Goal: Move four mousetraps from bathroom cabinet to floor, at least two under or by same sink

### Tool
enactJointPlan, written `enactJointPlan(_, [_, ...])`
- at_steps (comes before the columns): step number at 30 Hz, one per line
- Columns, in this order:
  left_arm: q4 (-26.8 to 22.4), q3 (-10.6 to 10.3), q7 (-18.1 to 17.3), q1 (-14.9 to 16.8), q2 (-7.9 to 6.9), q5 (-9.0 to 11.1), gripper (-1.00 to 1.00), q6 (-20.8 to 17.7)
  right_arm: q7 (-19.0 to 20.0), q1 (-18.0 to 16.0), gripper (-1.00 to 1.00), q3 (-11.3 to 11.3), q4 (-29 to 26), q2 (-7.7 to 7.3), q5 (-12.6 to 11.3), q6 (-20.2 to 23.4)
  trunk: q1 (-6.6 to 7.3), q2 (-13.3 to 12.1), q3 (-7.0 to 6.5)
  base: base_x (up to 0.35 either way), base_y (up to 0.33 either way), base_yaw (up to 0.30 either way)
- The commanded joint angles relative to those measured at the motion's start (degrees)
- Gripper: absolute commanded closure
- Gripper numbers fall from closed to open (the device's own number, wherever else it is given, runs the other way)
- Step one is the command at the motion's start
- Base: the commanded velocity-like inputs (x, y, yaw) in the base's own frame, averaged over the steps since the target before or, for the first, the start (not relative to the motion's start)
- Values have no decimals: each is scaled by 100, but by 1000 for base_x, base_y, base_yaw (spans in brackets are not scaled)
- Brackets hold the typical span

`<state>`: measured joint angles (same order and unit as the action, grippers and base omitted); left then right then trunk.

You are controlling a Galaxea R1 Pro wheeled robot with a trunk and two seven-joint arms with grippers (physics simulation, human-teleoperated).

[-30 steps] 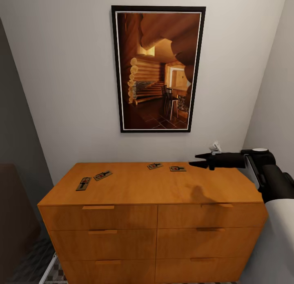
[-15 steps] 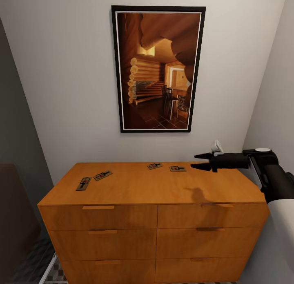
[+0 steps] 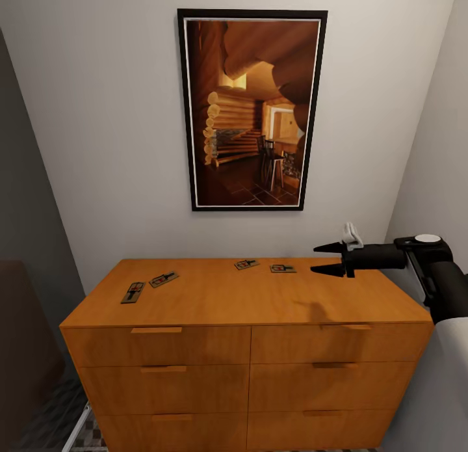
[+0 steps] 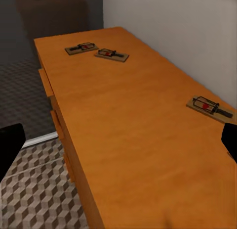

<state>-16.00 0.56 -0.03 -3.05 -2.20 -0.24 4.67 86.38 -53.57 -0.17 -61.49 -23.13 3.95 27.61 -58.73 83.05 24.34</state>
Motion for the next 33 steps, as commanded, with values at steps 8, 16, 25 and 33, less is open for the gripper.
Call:
enactJointPlan(8, [-9,5,1,-2,6,-3,-100,12,37,-4,-100,6,13,-8,27,45,0,3,5,0,0,0])
enactJointPlan(16, [-9,2,2,-2,10,3,-100,8,26,-4,-100,12,37,-8,29,43,0,3,5,2,0,0])
enactJointPlan(25, [1,-3,3,-2,33,12,-100,7,3,1,-100,24,142,6,109,22,0,3,5,103,0,0])
enactJointPlan(33, [100,-3,3,-2,35,8,-100,7,-6,2,-100,25,244,10,137,14,0,3,5,215,0,0])
